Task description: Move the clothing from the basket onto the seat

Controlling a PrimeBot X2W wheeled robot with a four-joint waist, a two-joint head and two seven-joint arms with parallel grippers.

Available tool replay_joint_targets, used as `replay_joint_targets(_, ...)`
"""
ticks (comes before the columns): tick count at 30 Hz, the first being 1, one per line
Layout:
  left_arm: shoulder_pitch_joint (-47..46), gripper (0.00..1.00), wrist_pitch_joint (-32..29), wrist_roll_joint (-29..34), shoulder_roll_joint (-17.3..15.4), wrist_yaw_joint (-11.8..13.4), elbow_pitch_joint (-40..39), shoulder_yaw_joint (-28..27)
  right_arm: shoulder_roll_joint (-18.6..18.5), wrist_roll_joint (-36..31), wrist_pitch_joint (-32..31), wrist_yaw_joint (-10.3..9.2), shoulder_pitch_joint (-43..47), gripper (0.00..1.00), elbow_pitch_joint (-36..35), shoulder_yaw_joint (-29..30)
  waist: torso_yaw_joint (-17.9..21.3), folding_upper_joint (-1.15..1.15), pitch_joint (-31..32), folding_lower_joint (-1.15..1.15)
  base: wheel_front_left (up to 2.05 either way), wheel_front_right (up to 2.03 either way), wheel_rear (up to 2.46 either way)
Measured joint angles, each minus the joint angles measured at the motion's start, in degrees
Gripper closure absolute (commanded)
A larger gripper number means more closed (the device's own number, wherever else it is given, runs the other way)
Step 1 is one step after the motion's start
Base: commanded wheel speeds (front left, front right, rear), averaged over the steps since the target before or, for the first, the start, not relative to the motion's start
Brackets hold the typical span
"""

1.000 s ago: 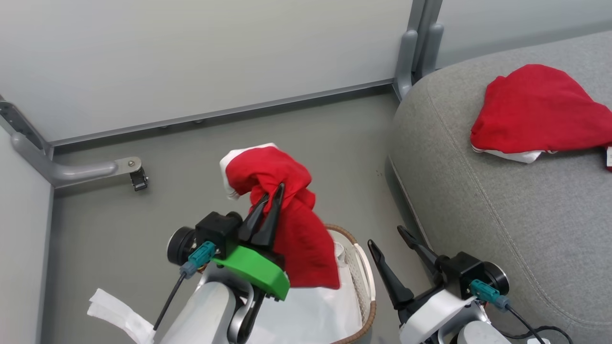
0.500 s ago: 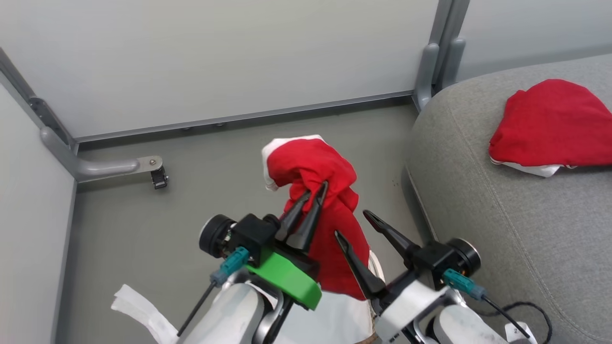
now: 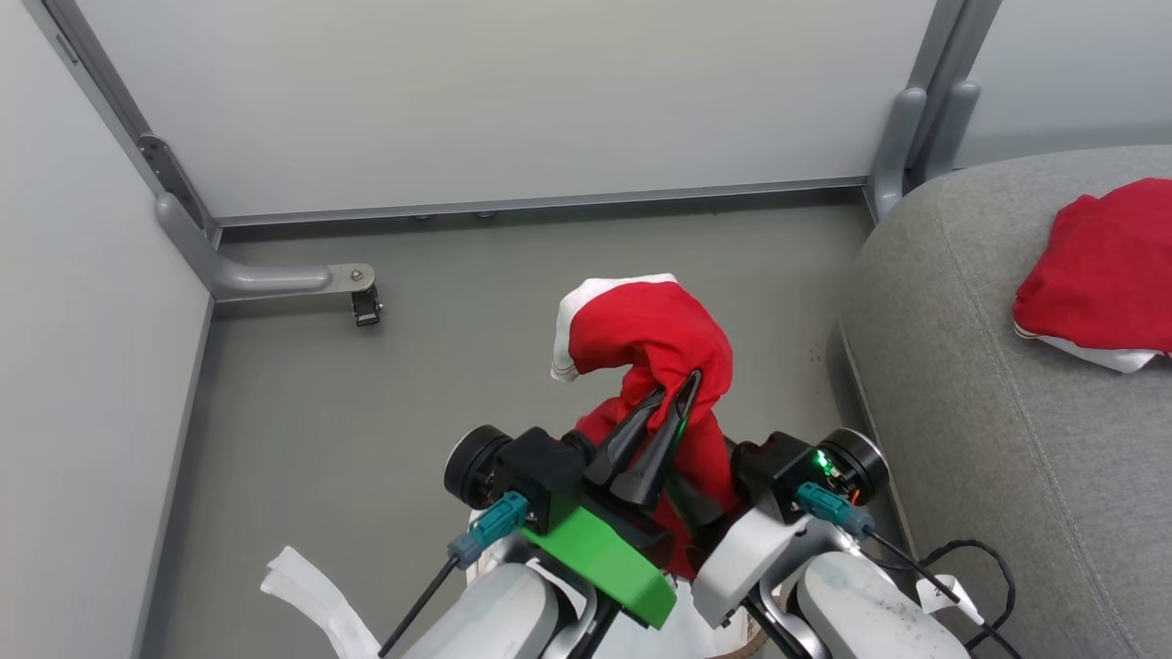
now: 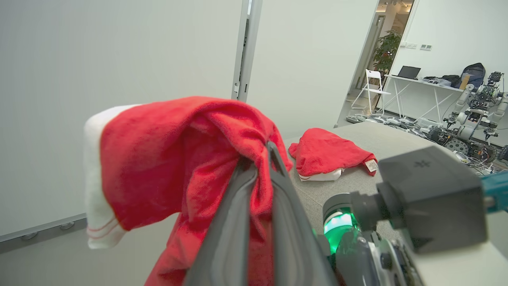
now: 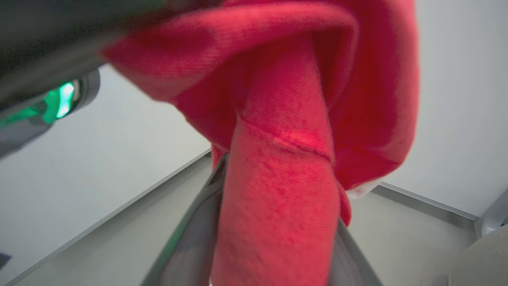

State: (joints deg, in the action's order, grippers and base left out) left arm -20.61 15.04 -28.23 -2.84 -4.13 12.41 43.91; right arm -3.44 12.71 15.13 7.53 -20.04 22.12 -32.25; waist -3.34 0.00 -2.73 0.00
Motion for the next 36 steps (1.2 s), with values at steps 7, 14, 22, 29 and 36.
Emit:
replay_joint_targets(7, 0.35, 0.0, 0.0, 1.37, -0.02, 1.91, 0.29, -1.46, 0.4, 0.94, 0.01, 0.0, 0.93, 1.0, 0.05, 1.78, 0.46, 0.0, -0.26, 0.0, 0.0, 0.0, 0.0)
replay_joint_targets(14, 0.94, 0.0, 0.1, 4.45, 0.01, 1.98, -0.07, -4.07, -0.04, 1.14, 0.0, 0.0, 2.11, 1.0, -0.73, 3.47, 5.24, 0.0, -0.96, 0.0, 0.0, 0.0, 0.0)
replay_joint_targets(22, 0.32, 0.0, 0.1, 6.93, 0.04, 0.75, 1.63, -5.37, -1.32, 2.18, -0.01, 0.0, 2.44, 1.0, -2.2, 5.11, 13.53, 0.0, -2.65, 0.0, 0.0, 0.0, 0.0)
replay_joint_targets(29, -1.24, 0.0, 0.1, 7.27, 0.1, -0.24, 3.78, -5.73, -2.24, 3.45, -0.01, 0.0, 2.24, 1.0, -3.93, 6.99, 21.38, 0.0, -4.82, 0.0, 0.0, 0.0, 0.0)
replay_joint_targets(36, -3.25, 0.0, 0.1, 8.15, 0.15, -0.69, 5.75, -5.72, -4.94, 3.91, -0.02, 0.0, -0.69, 1.0, -6.26, 11.79, 26.81, 0.0, -8.28, 0.0, 0.0, 0.0, 0.0)
